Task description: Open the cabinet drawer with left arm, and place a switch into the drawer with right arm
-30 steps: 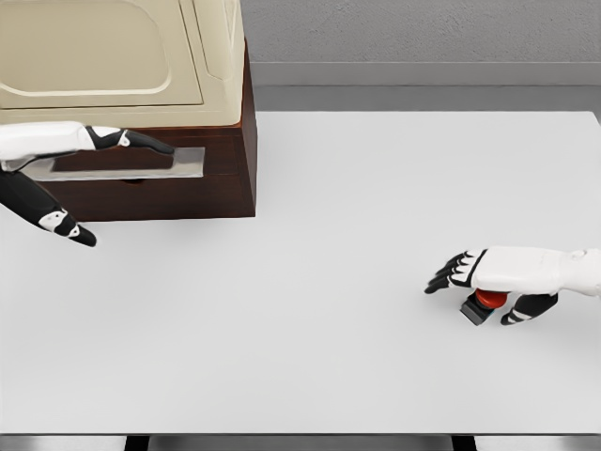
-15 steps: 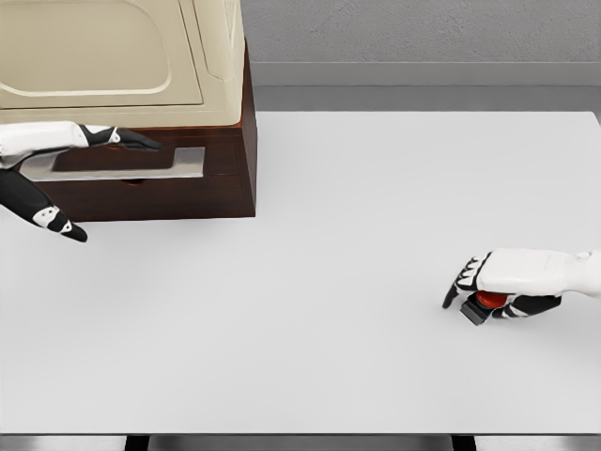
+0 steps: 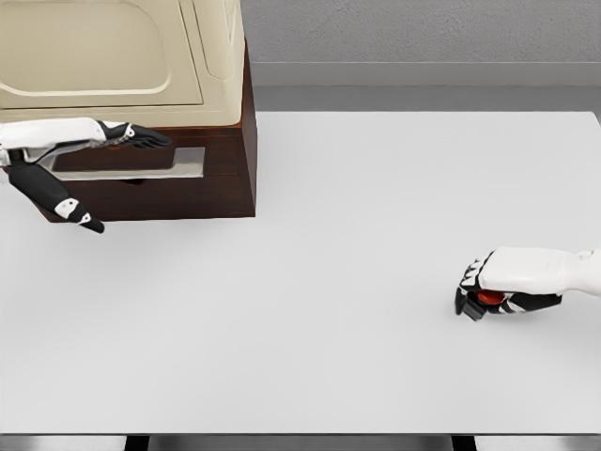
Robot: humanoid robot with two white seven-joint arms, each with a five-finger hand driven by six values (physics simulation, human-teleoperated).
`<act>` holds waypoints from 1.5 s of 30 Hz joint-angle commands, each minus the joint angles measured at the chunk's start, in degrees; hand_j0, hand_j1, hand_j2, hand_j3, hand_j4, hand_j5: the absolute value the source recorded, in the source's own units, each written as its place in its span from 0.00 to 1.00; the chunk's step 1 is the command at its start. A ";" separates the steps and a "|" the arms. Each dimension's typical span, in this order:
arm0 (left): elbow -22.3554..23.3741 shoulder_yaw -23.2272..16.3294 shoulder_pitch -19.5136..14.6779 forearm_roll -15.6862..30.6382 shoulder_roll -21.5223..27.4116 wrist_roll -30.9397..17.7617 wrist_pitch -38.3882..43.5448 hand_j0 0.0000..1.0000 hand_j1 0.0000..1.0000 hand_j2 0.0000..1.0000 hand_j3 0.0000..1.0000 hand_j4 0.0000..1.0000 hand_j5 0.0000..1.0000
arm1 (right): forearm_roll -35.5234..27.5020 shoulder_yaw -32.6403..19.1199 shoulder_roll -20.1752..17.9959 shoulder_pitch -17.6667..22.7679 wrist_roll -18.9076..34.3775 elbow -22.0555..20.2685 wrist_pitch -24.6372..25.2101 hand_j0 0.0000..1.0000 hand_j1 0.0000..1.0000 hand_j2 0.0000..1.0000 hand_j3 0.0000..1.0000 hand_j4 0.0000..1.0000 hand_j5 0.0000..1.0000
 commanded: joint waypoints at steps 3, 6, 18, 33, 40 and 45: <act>0.68 0.11 0.35 0.43 -0.45 0.01 0.83 1.00 1.00 1.00 1.00 1.00 1.00 | -0.37 -0.14 -0.08 -0.18 -0.01 -0.07 0.14 0.51 0.51 0.51 0.51 0.51 0.51; 1.29 0.11 0.79 0.34 -0.45 0.01 0.91 1.00 1.00 1.00 1.00 1.00 1.00 | -0.37 -0.22 -0.08 -0.44 -0.01 0.02 0.14 0.51 0.51 0.51 0.51 0.51 0.51; 1.73 5.92 6.50 0.34 -1.15 0.01 3.81 1.00 1.00 1.00 1.00 1.00 1.00 | -0.37 -0.58 0.62 -2.63 -0.01 -0.16 0.14 0.51 0.51 0.51 0.51 0.51 0.51; 3.58 6.00 7.73 -0.01 -3.26 0.01 3.90 1.00 1.00 1.00 1.00 1.00 1.00 | -0.55 -0.58 3.61 -5.71 -0.01 -0.07 0.14 0.51 0.51 0.51 0.51 0.51 0.51; 3.58 6.00 8.52 -0.18 -3.61 0.01 3.90 1.00 1.00 1.00 1.00 1.00 1.00 | -0.64 -0.66 5.11 -6.50 -0.01 -0.07 0.14 0.51 0.51 0.51 0.51 0.51 0.51; 4.02 6.35 9.05 -0.27 -3.61 0.01 3.90 1.00 1.00 1.00 1.00 1.00 1.00 | -0.73 -0.49 6.60 -8.00 -0.01 -0.07 0.14 0.51 0.51 0.51 0.51 0.51 0.51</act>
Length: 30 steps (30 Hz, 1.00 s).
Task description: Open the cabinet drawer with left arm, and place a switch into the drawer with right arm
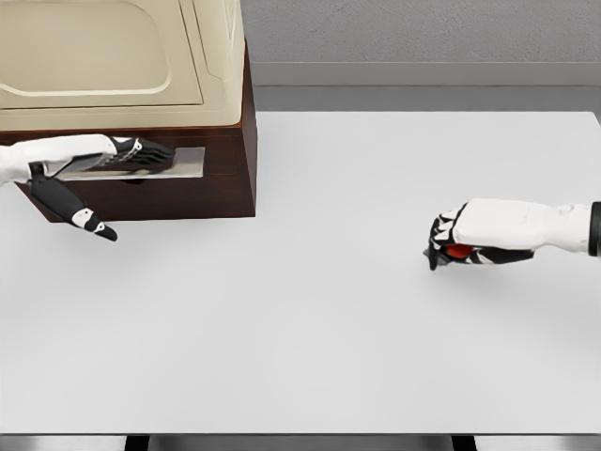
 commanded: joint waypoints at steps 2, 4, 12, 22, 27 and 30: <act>0.17 0.15 0.00 0.33 0.10 0.01 0.05 1.00 1.00 1.00 1.00 1.00 1.00 | -0.37 0.04 0.84 -0.18 0.00 -0.02 0.15 0.51 0.51 0.51 0.51 0.51 0.51; 0.17 0.23 0.09 0.33 0.10 0.01 0.05 1.00 1.00 1.00 1.00 1.00 1.00 | -0.37 0.13 1.81 -0.88 0.00 0.07 0.15 0.51 0.51 0.51 0.51 0.51 0.51; -0.18 3.13 3.08 0.33 0.02 0.01 -0.04 1.00 1.00 1.00 1.00 1.00 1.00 | -0.37 0.22 3.30 -2.55 0.00 0.07 0.15 0.51 0.51 0.51 0.51 0.51 0.51; -1.41 2.96 4.22 0.51 0.63 0.01 -0.04 1.00 1.00 1.00 1.00 1.00 1.00 | -0.37 0.48 5.68 -4.83 0.00 0.16 0.15 0.51 0.51 0.51 0.51 0.51 0.51; -2.02 3.05 5.01 0.68 0.90 0.01 -0.04 1.00 1.00 1.00 1.00 1.00 1.00 | -0.37 0.48 8.31 -6.24 0.00 1.65 0.15 0.51 0.51 0.51 0.51 0.51 0.51; -2.73 2.96 5.18 0.77 1.69 0.01 0.05 1.00 1.00 1.00 1.00 1.00 1.00 | -0.37 0.57 9.72 -7.56 0.00 2.00 0.15 0.51 0.51 0.51 0.51 0.51 0.51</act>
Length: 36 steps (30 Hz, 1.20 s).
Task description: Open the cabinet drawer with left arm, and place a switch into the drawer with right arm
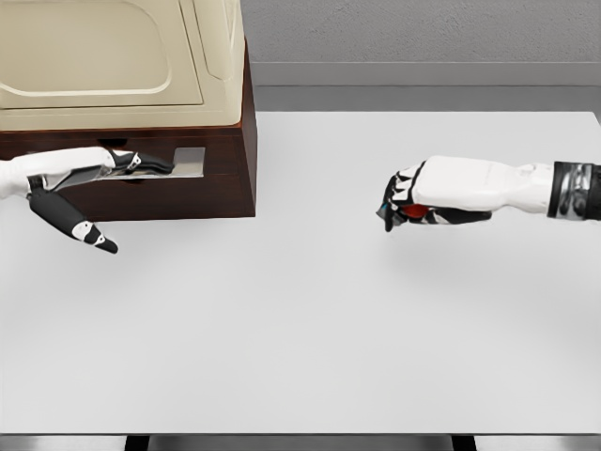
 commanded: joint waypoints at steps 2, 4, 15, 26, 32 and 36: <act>-0.88 -0.28 0.44 -0.46 0.90 -0.36 -0.01 1.00 1.00 1.00 1.00 1.00 1.00 | -0.37 0.19 1.41 -0.35 0.01 0.65 0.17 0.51 0.51 0.51 0.51 0.51 0.51; -1.23 -0.28 0.53 -0.37 1.78 -0.36 -0.01 1.00 1.00 1.00 1.00 1.00 1.00 | -0.37 0.45 1.59 -0.79 0.01 0.56 0.17 0.51 0.51 0.51 0.51 0.51 0.51; -2.11 -0.28 0.88 -0.28 1.87 -0.36 1.05 1.00 1.00 1.00 1.00 1.00 1.00 | -0.37 3.17 5.01 -4.04 0.01 3.81 0.17 0.51 0.51 0.51 0.51 0.51 0.51; -4.04 -0.28 1.76 -0.19 3.89 -0.36 1.14 1.00 1.00 1.00 1.00 1.00 1.00 | -0.37 6.43 8.26 -7.47 0.01 6.72 0.17 0.51 0.51 0.51 0.51 0.51 0.51; -4.48 -0.19 2.55 -0.19 3.98 -0.36 1.14 1.00 1.00 1.00 1.00 1.00 1.00 | -0.37 6.95 9.23 -8.52 0.01 8.47 0.17 0.51 0.51 0.51 0.51 0.51 0.51; -5.10 -0.19 2.90 -0.19 5.21 -0.36 1.05 1.00 1.00 1.00 1.00 1.00 1.00 | -0.37 7.04 9.85 -8.96 0.01 9.27 0.17 0.51 0.51 0.51 0.51 0.51 0.51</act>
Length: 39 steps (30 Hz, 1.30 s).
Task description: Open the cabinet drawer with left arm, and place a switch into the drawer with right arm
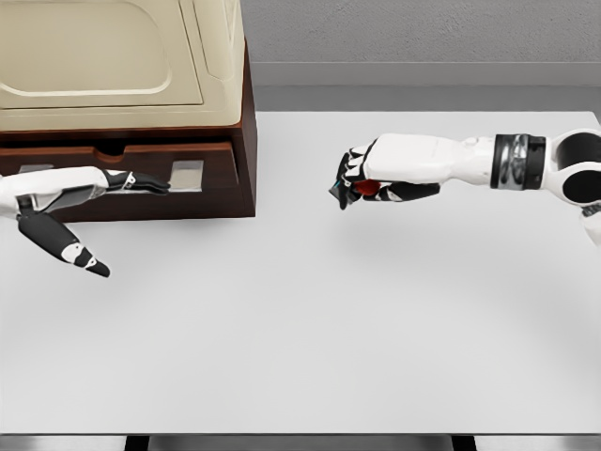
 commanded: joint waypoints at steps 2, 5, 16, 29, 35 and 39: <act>-0.04 -0.93 0.09 -4.26 1.16 -0.18 0.01 1.00 1.00 1.00 1.00 1.00 1.00 | -0.41 0.90 0.44 -0.26 0.01 0.74 0.18 0.51 0.51 0.51 0.51 0.51 0.51; -0.39 -0.93 0.09 -4.26 1.60 -0.18 -0.08 1.00 1.00 1.00 1.00 1.00 1.00 | -0.41 1.86 1.32 -0.97 0.01 2.23 0.18 0.51 0.51 0.51 0.51 0.51 0.51; -0.57 -0.93 1.14 -4.26 2.22 -0.18 -0.08 1.00 1.00 1.00 1.00 1.00 1.00 | -0.41 3.71 3.43 -2.90 0.01 4.25 0.18 0.51 0.51 0.51 0.51 0.51 0.51; -1.01 -0.93 2.20 -4.17 3.18 -0.18 -0.87 1.00 1.00 1.00 1.00 1.00 1.00 | -0.41 4.94 5.54 -4.66 0.01 6.10 0.18 0.51 0.51 0.51 0.51 0.51 0.51; -1.10 -0.93 2.90 -4.17 3.36 -0.18 -0.96 1.00 1.00 1.00 1.00 1.00 1.00 | -0.41 4.76 5.54 -5.01 0.01 5.75 0.18 0.51 0.51 0.51 0.51 0.51 0.51; -1.10 -0.93 3.25 -4.17 3.36 -0.18 -1.14 1.00 1.00 1.00 1.00 1.00 1.00 | -0.41 4.85 5.54 -5.36 0.01 5.57 0.18 0.51 0.51 0.51 0.51 0.51 0.51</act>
